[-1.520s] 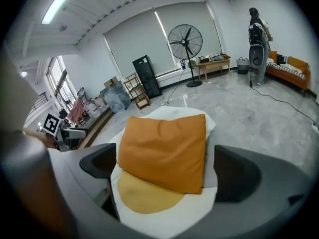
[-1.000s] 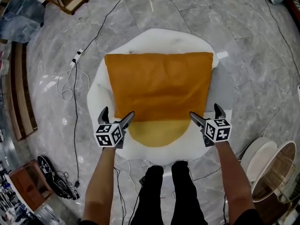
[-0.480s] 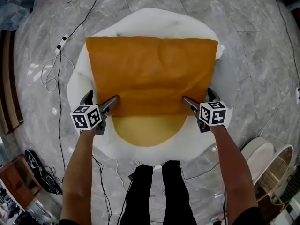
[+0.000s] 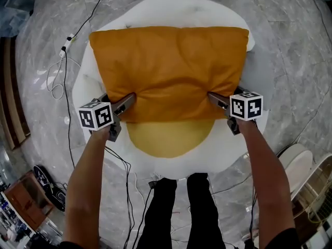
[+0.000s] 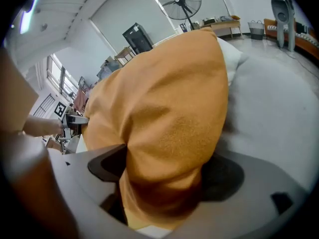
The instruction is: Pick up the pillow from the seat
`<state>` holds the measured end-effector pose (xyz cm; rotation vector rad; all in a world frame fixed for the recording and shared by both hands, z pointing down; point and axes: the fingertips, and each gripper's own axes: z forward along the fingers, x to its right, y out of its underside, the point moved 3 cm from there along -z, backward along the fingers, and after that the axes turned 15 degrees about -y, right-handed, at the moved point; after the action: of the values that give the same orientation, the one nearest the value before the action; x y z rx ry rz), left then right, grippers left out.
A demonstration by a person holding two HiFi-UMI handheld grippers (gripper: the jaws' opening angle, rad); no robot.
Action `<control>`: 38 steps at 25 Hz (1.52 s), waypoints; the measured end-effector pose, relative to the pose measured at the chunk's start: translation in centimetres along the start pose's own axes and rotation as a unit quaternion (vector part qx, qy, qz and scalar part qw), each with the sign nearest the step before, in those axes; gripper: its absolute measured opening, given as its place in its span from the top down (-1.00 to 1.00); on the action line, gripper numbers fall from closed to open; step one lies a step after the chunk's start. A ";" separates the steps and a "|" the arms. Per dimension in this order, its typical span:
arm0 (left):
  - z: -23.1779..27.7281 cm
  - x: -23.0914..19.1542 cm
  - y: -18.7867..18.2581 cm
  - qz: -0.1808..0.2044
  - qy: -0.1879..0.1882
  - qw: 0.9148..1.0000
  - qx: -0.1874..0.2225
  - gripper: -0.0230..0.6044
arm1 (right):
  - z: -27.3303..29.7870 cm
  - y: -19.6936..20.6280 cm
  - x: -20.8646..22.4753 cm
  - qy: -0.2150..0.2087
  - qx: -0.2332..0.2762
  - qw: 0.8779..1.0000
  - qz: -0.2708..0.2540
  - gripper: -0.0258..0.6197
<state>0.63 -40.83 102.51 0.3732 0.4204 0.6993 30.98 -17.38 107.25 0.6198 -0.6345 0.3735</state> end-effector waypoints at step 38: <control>-39.7 12.2 -17.4 0.064 -0.002 0.963 0.260 0.16 | -30.2 -14.3 -35.2 0.119 0.239 0.946 -0.184 0.28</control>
<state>-1.03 -37.31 57.68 0.9046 0.5803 0.7079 24.89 -13.70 59.25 1.1189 -0.1805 0.2448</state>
